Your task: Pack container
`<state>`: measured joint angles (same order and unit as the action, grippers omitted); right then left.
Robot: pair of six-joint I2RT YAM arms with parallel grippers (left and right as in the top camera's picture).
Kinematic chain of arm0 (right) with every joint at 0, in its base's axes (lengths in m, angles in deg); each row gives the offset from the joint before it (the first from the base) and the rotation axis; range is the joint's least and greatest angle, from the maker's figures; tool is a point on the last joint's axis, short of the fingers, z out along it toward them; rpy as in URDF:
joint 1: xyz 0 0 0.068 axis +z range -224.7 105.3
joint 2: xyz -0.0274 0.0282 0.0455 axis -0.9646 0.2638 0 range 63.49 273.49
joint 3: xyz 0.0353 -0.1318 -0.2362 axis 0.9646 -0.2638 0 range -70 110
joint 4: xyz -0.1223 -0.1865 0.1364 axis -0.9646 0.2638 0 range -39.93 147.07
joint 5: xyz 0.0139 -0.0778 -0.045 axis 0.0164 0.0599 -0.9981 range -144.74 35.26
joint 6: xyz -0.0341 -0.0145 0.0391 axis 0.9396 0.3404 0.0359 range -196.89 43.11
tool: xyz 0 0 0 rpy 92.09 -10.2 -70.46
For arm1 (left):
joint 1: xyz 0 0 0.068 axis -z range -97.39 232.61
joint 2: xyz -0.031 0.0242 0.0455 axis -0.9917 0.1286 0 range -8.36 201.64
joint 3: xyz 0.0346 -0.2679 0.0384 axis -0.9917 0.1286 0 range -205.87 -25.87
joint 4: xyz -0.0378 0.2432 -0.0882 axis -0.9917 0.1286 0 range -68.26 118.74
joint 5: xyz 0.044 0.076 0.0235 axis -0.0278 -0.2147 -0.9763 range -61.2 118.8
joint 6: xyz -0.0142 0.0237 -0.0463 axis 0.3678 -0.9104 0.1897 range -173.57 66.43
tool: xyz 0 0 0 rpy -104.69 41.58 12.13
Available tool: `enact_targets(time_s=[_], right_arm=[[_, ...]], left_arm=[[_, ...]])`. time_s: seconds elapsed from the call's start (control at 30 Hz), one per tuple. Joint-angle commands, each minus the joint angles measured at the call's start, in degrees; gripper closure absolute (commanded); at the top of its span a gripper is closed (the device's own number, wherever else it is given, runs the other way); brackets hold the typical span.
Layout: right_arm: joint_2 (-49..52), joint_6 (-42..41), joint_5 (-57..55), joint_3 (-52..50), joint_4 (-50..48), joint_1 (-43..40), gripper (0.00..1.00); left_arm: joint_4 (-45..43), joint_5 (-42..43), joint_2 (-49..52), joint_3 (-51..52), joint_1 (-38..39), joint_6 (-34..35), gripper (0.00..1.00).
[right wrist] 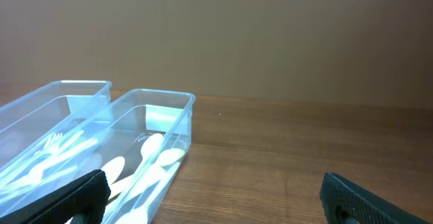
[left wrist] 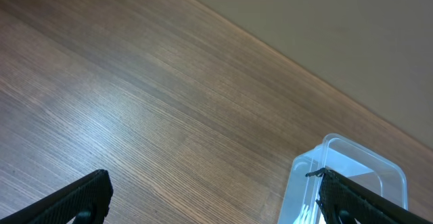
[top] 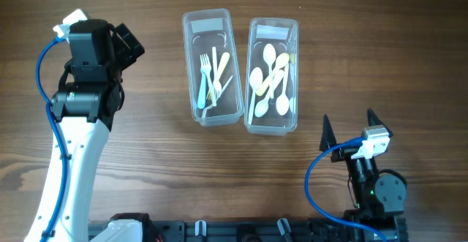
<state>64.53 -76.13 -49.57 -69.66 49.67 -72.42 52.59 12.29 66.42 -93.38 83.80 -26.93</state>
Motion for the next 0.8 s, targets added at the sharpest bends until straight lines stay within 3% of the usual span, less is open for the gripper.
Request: enact_targets(time_s=[0.0, 0.23, 0.37, 0.63, 0.77], right_arm=[[-0.83, 0.72, 1.09, -0.04, -0.04, -0.28, 0.0], [-0.83, 0.72, 1.09, -0.04, -0.04, -0.28, 0.0], [-0.83, 0.72, 1.09, -0.04, -0.04, -0.28, 0.0], [-0.83, 0.72, 1.09, -0.04, -0.04, -0.28, 0.0], [-0.83, 0.72, 1.09, -0.04, -0.04, -0.28, 0.0]], left_arm=[[-0.13, -0.7, 0.11, -0.44, -0.31, -0.9, 0.0], [-0.13, -0.7, 0.02, -0.44, -0.33, -0.9, 0.0], [0.87, -0.7, -6.01, -0.28, -0.31, -0.9, 0.0], [2.27, -0.74, -33.81, -0.28, -0.31, -0.9, 0.0], [6.97, -0.72, -45.57, -0.26, -0.31, -0.9, 0.0]])
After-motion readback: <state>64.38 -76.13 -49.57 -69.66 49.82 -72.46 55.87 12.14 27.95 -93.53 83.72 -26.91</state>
